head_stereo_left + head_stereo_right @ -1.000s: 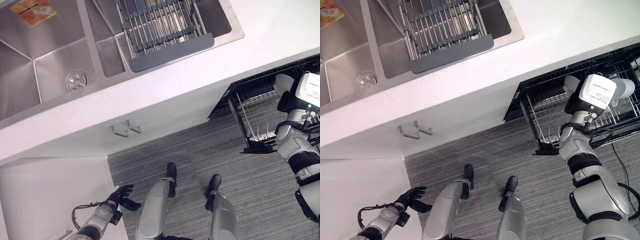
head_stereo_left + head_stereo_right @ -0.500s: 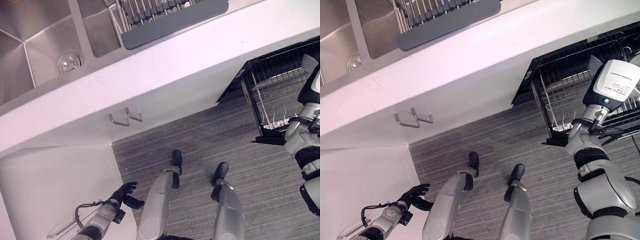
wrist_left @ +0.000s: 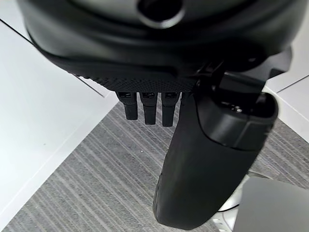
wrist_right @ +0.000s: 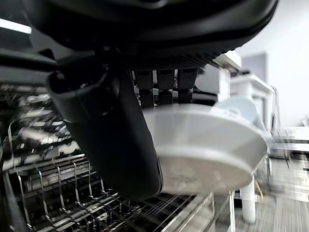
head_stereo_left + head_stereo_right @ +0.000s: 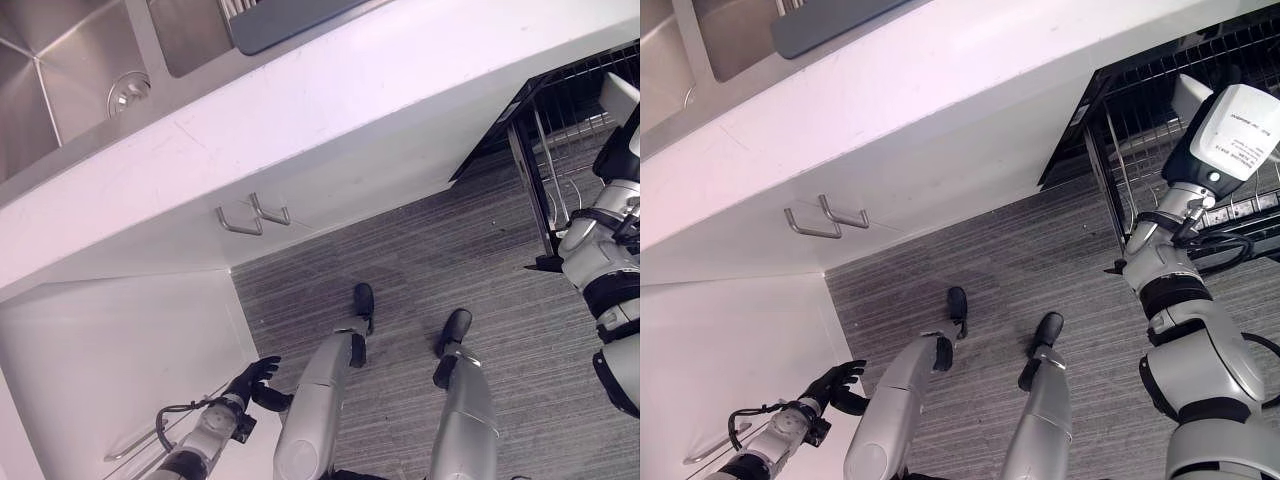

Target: Place the dishes in the dishwasher.

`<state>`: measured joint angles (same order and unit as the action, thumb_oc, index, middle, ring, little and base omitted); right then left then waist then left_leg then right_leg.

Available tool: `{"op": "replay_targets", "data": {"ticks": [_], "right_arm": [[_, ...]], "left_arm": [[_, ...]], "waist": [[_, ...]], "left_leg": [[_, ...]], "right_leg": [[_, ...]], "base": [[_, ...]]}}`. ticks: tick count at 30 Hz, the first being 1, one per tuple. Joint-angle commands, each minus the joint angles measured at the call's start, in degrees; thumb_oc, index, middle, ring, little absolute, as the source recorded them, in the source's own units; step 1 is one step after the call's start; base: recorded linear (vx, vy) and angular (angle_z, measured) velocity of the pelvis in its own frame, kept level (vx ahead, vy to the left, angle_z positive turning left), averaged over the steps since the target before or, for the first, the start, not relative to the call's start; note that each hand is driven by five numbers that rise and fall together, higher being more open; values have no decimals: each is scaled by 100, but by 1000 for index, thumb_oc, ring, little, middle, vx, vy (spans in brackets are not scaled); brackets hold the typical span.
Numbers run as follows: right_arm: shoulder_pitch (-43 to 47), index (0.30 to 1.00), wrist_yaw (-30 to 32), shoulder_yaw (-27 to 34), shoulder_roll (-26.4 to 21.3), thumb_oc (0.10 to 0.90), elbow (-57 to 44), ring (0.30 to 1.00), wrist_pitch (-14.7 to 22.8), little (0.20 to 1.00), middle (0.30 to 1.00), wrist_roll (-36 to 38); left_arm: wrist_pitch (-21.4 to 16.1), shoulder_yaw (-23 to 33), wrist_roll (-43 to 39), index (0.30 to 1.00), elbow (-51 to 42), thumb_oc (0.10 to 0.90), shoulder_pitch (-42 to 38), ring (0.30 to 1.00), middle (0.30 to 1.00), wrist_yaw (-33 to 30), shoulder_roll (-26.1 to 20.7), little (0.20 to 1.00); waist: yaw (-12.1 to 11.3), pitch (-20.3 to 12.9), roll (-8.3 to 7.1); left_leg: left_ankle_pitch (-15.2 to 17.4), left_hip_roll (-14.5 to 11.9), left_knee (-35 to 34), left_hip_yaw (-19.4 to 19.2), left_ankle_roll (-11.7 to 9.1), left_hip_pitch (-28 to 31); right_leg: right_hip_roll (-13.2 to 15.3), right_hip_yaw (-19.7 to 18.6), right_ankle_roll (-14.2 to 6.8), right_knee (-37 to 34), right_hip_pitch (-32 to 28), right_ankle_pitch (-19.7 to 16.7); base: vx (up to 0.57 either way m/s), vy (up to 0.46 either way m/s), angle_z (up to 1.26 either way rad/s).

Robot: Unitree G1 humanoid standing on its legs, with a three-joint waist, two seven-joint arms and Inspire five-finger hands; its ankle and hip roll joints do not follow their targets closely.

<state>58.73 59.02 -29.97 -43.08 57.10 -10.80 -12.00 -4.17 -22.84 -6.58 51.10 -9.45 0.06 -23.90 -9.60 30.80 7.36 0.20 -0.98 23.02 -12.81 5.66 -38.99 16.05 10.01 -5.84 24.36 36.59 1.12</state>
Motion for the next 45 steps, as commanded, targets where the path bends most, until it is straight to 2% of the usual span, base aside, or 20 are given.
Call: {"op": "replay_targets", "data": {"ticks": [1,2,5,11,17,19,21,25,26,34,37,39,42,43,44,45], "right_arm": [[554,900,-138,134,-549,800,4,900,715,900,900,464],[521,900,-339,249,-434,800,-57,900,944,900,900,439],[548,900,-742,336,-265,800,-94,900,1242,900,900,608],[468,900,-1076,490,-59,800,-150,900,1322,900,900,768],[199,900,-1085,875,291,800,-313,900,1535,900,900,1832],[-48,900,-1130,1180,467,800,-400,900,1686,900,900,2342],[-237,900,-1161,1385,609,800,-484,900,1724,900,900,2307],[-706,900,-1121,1636,895,800,-775,900,1799,900,900,2243],[-975,900,-1015,1709,1027,800,-1012,900,1811,900,900,2270],[-1776,900,-938,1798,1329,800,-1591,900,1746,900,900,2359],[-2092,900,-941,1752,1450,800,-1744,900,1787,900,900,2399],[-2255,900,-937,1758,1507,800,-1834,900,1823,900,900,2406],[-2515,900,-931,1744,1566,800,-2122,900,1818,900,900,2417],[-2695,900,-1221,1780,1557,800,-2345,900,1681,900,900,2589],[-2847,900,-1768,1788,1539,800,-2590,900,2129,900,900,2826],[-2944,900,-2145,1801,1547,800,-2802,900,2242,900,900,2924]], "left_arm": [[72,-97,-184,900,-72,800,568,900,900,-175,-205,900],[92,-82,-156,900,-98,800,575,900,900,-168,-199,900],[94,-47,-96,900,-52,800,556,900,900,-168,-157,900],[93,-3,-84,900,2,800,491,900,900,-170,-109,900],[69,-12,-105,900,61,800,509,900,900,-174,-62,900],[83,16,-118,900,60,800,549,900,900,-190,-27,900],[56,51,-119,900,129,800,550,900,900,-190,10,900],[13,145,-68,900,263,800,563,900,900,-169,78,900],[-16,218,-14,900,371,800,587,900,900,-162,110,900],[-9,381,233,900,801,800,659,900,900,-266,212,900],[-53,432,295,900,997,800,736,900,900,-288,241,900],[-84,463,326,900,1077,800,805,900,900,-283,268,900],[-139,511,379,900,1153,800,933,900,900,-256,301,900],[-163,567,402,900,1161,800,1027,900,900,-221,314,900],[-167,646,455,900,1164,800,1117,900,900,-173,308,900],[-138,697,494,900,1144,800,1160,900,900,-157,310,900]], "waist": [[22,-100,432],[20,-100,440],[9,-100,435],[44,-100,429],[98,-100,395],[145,-100,364],[190,-100,331],[281,-100,231],[335,-100,152],[498,-103,-55],[555,-239,-122],[595,-388,-101],[670,-592,-134],[719,-697,-160],[756,-797,-202],[776,-849,-238]], "left_leg": [[-9,146,-583,879,-489,155],[-5,138,-583,856,-495,157],[-4,110,-583,808,-509,190],[3,64,-583,734,-527,251],[46,3,-583,661,-550,413],[80,-14,-583,635,-551,524],[103,-30,-583,607,-559,625],[174,-103,-583,563,-562,968],[216,-160,-583,546,-578,1210],[411,-329,-583,566,-640,2092],[466,-386,-583,585,-667,2347],[410,-476,-583,560,-649,2407],[487,-543,-583,549,-696,2578],[529,-584,-583,534,-724,2678],[561,-608,-583,516,-736,2759],[566,-623,-583,510,-749,2790]], "right_leg": [[-334,117,120,781,-18,778],[-328,121,127,811,-9,792],[-317,149,131,849,-29,805],[-338,147,134,906,-67,853],[-375,147,161,909,-213,924],[-388,142,168,877,-324,944],[-412,134,171,837,-427,952],[-459,148,173,706,-788,966],[-491,166,163,596,-1058,966],[-611,257,186,115,-2166,970],[-666,287,224,-71,-2548,980],[-750,368,281,-261,-2715,845],[-824,377,282,-517,-3027,833],[-859,372,269,-674,-3195,812],[-873,359,254,-717,-3270,815],[-878,349,246,-717,-3299,825]], "base": [[0,0,0],[0,0,0],[-2,1,1],[0,0,0],[2,1,-1],[0,0,0],[0,0,0],[8,-12,0],[30,-50,-2],[51,-62,-2],[71,-44,-1],[0,0,0],[56,4,-2],[109,14,-1],[89,11,-2],[83,-6,-6]]}}
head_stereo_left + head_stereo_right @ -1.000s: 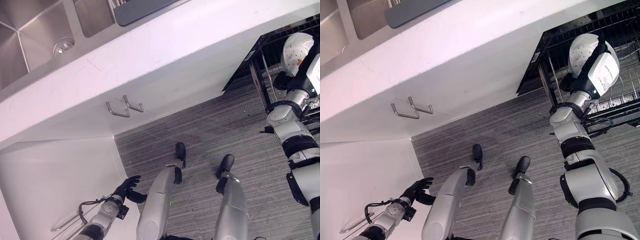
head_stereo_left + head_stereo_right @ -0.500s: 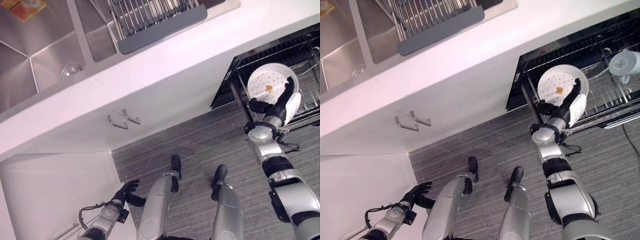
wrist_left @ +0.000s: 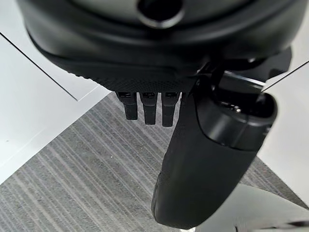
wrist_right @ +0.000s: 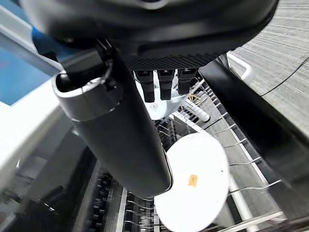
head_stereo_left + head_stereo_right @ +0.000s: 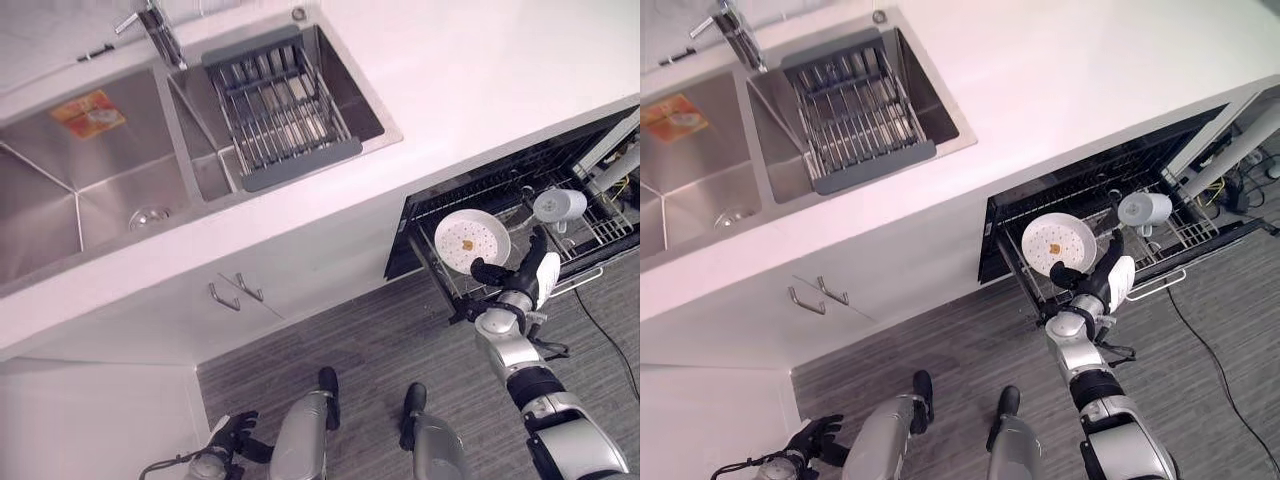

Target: Place the dishes in the dishwasher.

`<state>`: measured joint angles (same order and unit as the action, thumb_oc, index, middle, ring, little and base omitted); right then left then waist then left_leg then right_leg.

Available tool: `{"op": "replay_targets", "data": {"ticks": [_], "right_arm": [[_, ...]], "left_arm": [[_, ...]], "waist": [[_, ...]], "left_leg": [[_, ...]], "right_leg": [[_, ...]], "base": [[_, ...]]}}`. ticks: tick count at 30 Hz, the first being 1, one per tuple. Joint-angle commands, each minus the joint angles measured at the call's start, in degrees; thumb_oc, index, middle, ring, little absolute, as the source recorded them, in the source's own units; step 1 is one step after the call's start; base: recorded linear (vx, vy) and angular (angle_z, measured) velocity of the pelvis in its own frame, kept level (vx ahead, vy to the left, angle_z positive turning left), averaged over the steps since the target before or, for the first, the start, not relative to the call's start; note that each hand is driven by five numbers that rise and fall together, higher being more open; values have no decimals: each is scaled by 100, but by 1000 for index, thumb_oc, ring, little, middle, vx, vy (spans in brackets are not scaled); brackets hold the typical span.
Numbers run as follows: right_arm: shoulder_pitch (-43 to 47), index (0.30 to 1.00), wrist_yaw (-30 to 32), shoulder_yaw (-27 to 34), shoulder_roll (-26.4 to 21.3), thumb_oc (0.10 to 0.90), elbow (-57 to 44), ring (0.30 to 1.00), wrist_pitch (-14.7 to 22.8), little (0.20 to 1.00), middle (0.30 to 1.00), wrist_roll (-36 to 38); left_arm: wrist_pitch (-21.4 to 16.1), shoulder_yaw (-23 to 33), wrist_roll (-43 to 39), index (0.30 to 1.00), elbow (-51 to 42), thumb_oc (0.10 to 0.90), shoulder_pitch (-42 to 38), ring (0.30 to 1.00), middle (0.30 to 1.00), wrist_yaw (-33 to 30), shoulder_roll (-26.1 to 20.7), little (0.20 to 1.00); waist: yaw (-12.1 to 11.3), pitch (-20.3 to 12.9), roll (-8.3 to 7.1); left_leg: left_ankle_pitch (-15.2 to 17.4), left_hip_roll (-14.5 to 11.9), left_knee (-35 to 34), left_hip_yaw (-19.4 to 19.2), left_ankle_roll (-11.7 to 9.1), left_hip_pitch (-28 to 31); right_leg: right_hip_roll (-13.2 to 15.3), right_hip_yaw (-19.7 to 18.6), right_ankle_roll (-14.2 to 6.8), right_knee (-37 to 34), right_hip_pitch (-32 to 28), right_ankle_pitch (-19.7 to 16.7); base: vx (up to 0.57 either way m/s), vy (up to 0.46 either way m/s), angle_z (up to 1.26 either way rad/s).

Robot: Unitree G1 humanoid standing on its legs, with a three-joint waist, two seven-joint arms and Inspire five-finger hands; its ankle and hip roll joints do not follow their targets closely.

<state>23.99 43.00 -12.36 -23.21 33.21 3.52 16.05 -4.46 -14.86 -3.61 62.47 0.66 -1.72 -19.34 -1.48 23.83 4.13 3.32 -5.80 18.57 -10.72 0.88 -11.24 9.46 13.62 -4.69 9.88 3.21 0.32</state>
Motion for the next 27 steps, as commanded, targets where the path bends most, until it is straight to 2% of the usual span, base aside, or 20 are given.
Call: {"op": "replay_targets", "data": {"ticks": [1,2,7,12,15,17,20,21,22,27], "right_arm": [[337,900,-761,76,-449,800,-749,900,862,900,900,148],[-1,900,-1016,154,-521,800,-1275,900,947,900,900,182],[-875,900,-1106,507,-628,800,-2424,900,1299,900,900,-89],[-1282,900,-884,842,-726,800,-2939,900,1467,900,900,-145],[-1654,900,-572,1263,-728,800,-3214,900,1625,900,900,-87],[-1947,900,-389,1638,-727,800,-3251,900,1780,900,900,47],[-2263,900,-314,2060,-614,800,-3053,900,2027,900,900,630],[-2322,516,-328,2163,-569,544,-2941,516,2109,516,516,828],[-2409,300,-397,2410,-467,400,-2585,300,2212,300,300,1347],[-2327,300,-705,2646,-397,400,-1813,300,2483,300,300,2254]], "left_arm": [[-70,-36,252,900,-30,800,215,900,900,37,-146,900],[9,85,326,900,-109,800,330,900,900,44,-126,900],[69,400,462,900,-176,800,670,900,900,8,-7,900],[43,522,422,900,-96,800,749,900,900,-21,63,900],[5,616,278,900,-34,800,810,900,900,-48,110,900],[37,672,173,900,-34,800,818,900,900,-47,136,900],[218,679,134,900,-43,800,808,900,900,-230,149,900],[253,678,101,900,-24,800,802,900,900,-268,150,900],[335,654,46,900,-18,800,763,900,900,-295,128,900],[394,512,-96,900,12,800,622,900,900,-302,65,900]], "waist": [[-8,-217,45],[56,-316,-22],[277,-624,-197],[423,-779,-228],[567,-821,-235],[676,-822,-233],[773,-782,-211],[794,-772,-206],[816,-730,-178],[770,-603,-92]], "left_leg": [[262,-155,-138,285,-273,54],[276,-189,-138,255,-277,116],[362,-254,-138,90,-257,356],[433,-274,-138,5,-249,472],[485,-292,-138,-53,-246,541],[513,-307,-138,-96,-249,564],[516,-297,-138,-91,-248,543],[516,-295,-138,-83,-249,536],[512,-284,-138,-49,-243,520],[486,-235,-138,37,-230,479]], "right_leg": [[-225,-28,126,731,8,916],[-242,-40,119,731,-40,930],[-254,-137,84,731,-171,969],[-261,-196,62,731,-207,987],[-262,-238,56,731,-211,1000],[-263,-261,53,731,-195,1008],[-268,-270,74,731,-153,1006],[-273,-269,82,731,-140,1007],[-274,-248,105,731,-121,1005],[-254,-162,144,731,-103,987]], "base": [[92,-18,-5],[94,-17,-4],[71,-6,-10],[46,14,-14],[27,21,-11],[14,25,-13],[-4,23,-15],[0,18,-18],[3,13,-8],[-1,2,2]]}}
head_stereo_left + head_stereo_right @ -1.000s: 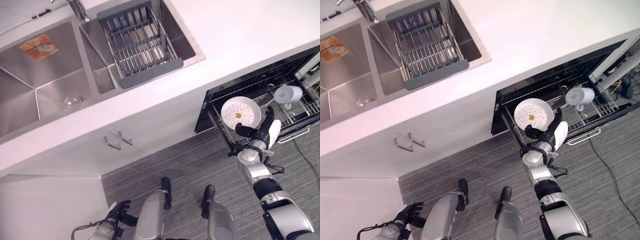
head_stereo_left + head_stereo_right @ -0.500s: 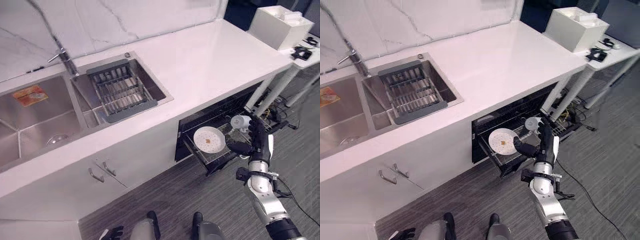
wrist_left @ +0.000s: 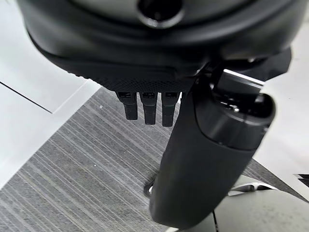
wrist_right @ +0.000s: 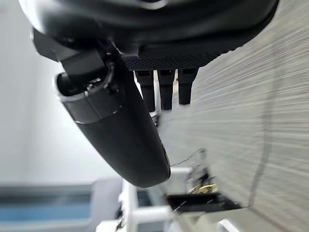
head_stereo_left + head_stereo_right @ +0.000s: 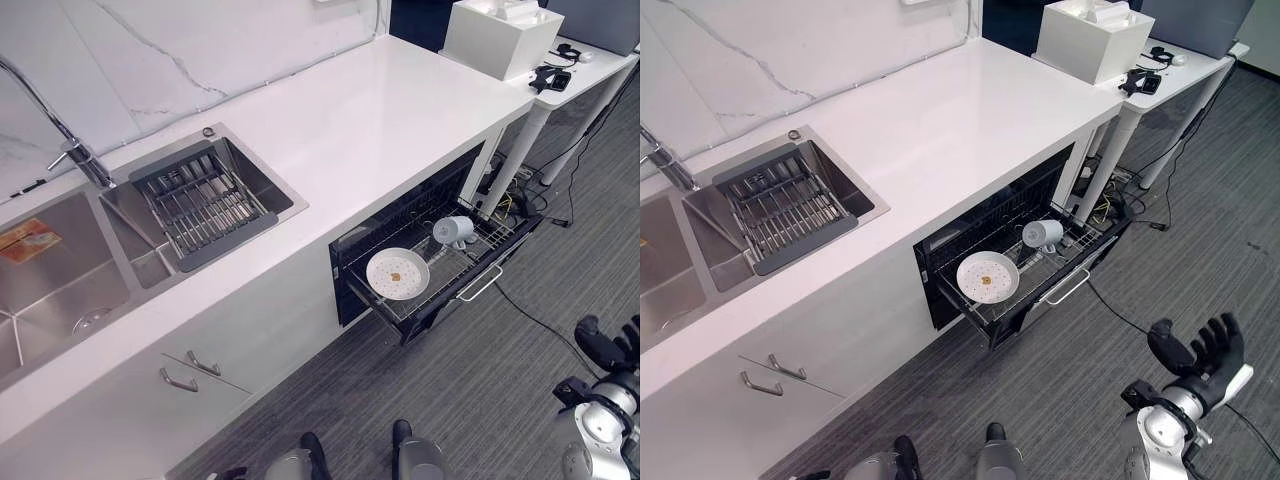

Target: Place the dishes in the dishwasher.

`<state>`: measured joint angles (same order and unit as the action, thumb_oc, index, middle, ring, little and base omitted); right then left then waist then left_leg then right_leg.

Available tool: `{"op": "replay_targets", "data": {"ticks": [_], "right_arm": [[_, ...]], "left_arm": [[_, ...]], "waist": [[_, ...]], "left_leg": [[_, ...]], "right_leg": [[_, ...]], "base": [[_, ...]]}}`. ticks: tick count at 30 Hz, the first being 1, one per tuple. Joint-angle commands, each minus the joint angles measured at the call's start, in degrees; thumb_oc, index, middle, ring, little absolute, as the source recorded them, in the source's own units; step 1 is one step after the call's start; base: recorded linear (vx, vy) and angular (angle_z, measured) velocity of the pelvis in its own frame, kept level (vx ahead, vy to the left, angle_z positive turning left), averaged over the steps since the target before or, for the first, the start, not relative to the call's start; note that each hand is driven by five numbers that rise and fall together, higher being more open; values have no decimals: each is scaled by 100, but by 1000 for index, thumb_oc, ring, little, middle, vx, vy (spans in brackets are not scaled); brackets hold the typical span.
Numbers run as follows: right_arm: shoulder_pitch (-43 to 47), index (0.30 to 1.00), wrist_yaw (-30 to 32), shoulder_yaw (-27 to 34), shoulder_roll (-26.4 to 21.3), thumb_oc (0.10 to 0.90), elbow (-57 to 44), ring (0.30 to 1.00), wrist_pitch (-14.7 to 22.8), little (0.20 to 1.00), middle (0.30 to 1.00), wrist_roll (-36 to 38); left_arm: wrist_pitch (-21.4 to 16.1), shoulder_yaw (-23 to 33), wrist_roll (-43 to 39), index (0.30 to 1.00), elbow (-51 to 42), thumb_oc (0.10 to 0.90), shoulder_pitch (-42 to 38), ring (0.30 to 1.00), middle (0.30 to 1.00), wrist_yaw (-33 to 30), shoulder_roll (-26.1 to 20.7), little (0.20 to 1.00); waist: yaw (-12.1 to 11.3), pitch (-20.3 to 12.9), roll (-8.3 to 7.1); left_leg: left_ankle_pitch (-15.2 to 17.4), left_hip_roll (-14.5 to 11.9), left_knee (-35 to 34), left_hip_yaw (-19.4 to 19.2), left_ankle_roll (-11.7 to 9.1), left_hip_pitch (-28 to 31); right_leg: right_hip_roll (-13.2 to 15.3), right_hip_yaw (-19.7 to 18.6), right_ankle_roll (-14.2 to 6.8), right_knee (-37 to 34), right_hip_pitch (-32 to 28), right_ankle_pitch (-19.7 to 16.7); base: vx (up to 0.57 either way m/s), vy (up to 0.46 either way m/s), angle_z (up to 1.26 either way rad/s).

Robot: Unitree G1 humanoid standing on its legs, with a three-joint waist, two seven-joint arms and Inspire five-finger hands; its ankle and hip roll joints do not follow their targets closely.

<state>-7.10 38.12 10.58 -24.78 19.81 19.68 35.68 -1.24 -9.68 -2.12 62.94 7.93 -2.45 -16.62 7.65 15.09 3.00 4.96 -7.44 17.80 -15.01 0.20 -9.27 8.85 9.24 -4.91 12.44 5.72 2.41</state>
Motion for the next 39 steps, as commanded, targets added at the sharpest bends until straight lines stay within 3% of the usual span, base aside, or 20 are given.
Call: {"op": "replay_targets", "data": {"ticks": [1,4,12,19,27,39], "right_arm": [[823,300,-250,363,-231,400,-325,300,904,300,300,346],[1085,300,-407,320,-292,400,136,300,837,300,300,621],[2720,300,-900,-194,-718,400,1603,300,267,300,300,1186],[3687,300,-1427,-419,-944,400,2487,300,-191,300,300,1305],[4651,300,-1777,-849,-1283,400,2702,300,-311,300,300,1081],[5749,300,-1780,-1439,-1786,400,2155,300,-709,300,300,452]], "left_arm": [[112,-48,-250,900,-15,800,-136,900,900,-304,-201,900],[204,-180,-277,900,58,800,-252,900,900,-434,-217,900],[263,-628,-449,900,1,800,-812,900,900,-544,-320,900],[296,-717,-503,900,-112,800,-991,900,900,-551,-368,900],[237,-769,-502,900,-314,800,-997,900,900,-417,-546,900],[275,-724,-374,900,-477,800,-920,900,900,-259,-771,900]], "waist": [[-159,294,45],[-249,414,120],[-677,1160,346],[-863,1467,447],[-1038,1471,601],[-1210,1471,523]], "left_leg": [[316,-63,-61,484,-163,273],[285,1,-61,554,-152,200],[-47,336,-61,747,-56,-457],[-99,607,-61,824,-18,-703],[-234,711,-59,859,17,-1293],[-301,669,-61,1022,-5,-1709]], "right_leg": [[-190,300,174,475,-355,775],[-168,373,207,528,-299,792],[-1,392,374,1405,672,939],[98,235,373,1965,1162,1163],[37,53,383,2308,1916,1198],[-116,-128,288,2095,2249,1006]], "base": [[13,14,9],[-13,7,10],[-132,-11,10],[11,6,12],[3,15,3],[20,4,3]]}}
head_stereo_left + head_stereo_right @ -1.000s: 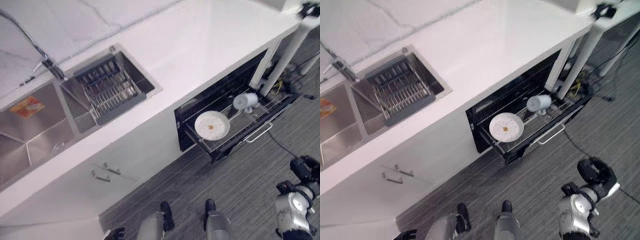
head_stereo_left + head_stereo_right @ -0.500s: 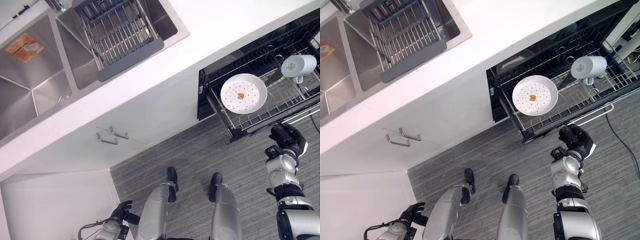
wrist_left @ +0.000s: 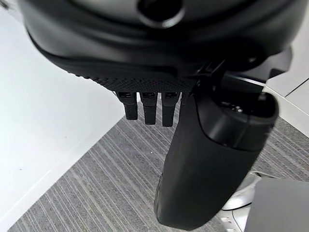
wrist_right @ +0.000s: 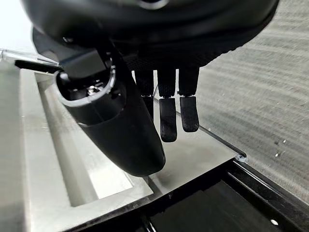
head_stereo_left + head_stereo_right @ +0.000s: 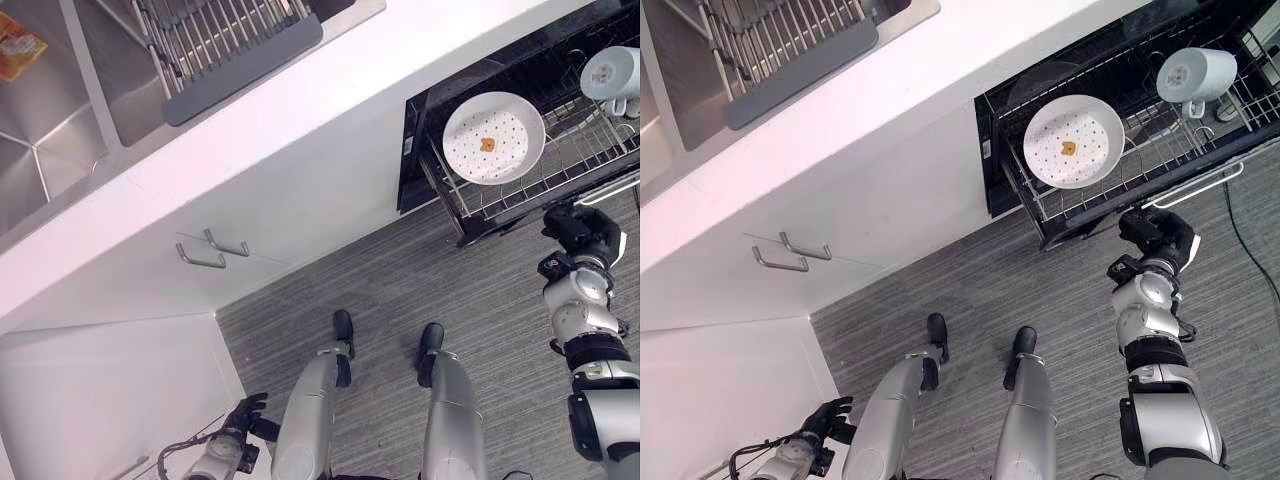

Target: Place the dishes in the dishwasher.

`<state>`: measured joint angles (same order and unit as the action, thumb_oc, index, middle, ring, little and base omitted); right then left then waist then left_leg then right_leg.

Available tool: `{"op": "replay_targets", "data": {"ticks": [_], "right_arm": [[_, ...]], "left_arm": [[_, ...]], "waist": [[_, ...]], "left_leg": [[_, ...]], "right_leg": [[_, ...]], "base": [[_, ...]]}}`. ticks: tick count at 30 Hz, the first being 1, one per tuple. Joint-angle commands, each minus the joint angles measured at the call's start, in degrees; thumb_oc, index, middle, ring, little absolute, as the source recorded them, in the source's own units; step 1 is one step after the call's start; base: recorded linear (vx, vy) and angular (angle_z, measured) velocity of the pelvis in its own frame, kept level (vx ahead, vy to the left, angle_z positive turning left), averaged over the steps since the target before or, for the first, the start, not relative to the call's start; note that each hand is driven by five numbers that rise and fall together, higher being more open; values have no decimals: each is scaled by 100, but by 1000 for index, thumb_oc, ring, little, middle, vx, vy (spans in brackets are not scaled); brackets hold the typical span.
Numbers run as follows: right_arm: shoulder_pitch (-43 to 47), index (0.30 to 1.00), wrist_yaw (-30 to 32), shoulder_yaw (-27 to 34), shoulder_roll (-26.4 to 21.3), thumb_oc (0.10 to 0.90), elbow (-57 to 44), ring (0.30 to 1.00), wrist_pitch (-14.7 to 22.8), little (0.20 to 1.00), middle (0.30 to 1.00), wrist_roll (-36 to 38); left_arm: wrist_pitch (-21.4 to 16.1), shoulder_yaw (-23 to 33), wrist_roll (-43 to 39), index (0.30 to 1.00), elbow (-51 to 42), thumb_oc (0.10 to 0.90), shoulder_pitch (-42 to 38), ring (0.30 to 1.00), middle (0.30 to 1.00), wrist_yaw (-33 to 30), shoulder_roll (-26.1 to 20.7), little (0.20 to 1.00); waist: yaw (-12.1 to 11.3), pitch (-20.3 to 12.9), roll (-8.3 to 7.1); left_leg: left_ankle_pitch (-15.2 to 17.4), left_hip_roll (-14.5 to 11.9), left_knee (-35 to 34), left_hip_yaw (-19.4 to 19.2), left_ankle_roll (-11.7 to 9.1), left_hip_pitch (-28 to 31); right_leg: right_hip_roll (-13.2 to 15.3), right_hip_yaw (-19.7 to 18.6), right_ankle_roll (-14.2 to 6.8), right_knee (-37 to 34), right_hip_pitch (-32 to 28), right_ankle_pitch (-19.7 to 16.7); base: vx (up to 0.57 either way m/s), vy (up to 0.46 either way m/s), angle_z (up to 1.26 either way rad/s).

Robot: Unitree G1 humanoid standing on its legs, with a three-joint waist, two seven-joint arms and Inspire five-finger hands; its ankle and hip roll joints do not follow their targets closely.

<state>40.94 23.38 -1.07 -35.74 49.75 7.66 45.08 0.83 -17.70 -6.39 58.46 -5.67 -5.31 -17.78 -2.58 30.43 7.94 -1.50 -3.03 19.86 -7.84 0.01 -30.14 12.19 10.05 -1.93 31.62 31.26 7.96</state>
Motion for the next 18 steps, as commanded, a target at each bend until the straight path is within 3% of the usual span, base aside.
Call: {"op": "replay_targets", "data": {"ticks": [1,2,6,10,13,18], "right_arm": [[1105,300,-320,-361,-752,400,-889,300,448,300,300,-553],[1372,300,-308,-498,-807,400,-991,300,378,300,300,-718],[1713,300,-185,-766,-900,400,-1173,300,227,300,300,-905],[2201,300,-131,-1133,-1041,400,-1196,300,21,300,300,-1170],[2568,300,-47,-1389,-1144,400,-1193,300,-57,300,300,-1256],[3074,300,-50,-1626,-1334,400,-1167,300,-230,300,300,-1308]], "left_arm": [[58,73,65,900,-39,800,451,900,900,38,-688,900],[64,82,42,900,-72,800,408,900,900,39,-735,900],[45,110,-45,900,-113,800,410,900,900,55,-792,900],[-164,270,-1037,900,-202,800,415,900,900,-345,-897,900],[-668,519,-1472,900,-403,800,337,900,900,-60,-1058,900],[-547,725,-2426,900,-940,800,331,900,900,642,-1182,900]], "waist": [[-200,-63,28],[-227,-63,57],[-259,-63,21],[-364,-63,-72],[-458,-63,-238],[-642,-63,-462]], "left_leg": [[344,217,-267,344,2,357],[216,144,-267,355,26,196],[240,109,-267,400,3,174],[262,103,-267,468,-18,187],[271,78,-267,520,-29,159],[290,97,-267,727,-57,133]], "right_leg": [[-469,-243,-43,56,-309,378],[-515,-222,-65,-219,-224,83],[-504,-234,-176,-630,-294,-156],[-432,-163,-322,-1041,-434,-409],[-375,-58,-400,-1271,-519,-560],[-364,113,-459,-1443,-662,-640]], "base": [[-20,56,11],[-27,52,11],[25,37,5],[57,16,5],[48,-54,16],[57,-98,21]]}}
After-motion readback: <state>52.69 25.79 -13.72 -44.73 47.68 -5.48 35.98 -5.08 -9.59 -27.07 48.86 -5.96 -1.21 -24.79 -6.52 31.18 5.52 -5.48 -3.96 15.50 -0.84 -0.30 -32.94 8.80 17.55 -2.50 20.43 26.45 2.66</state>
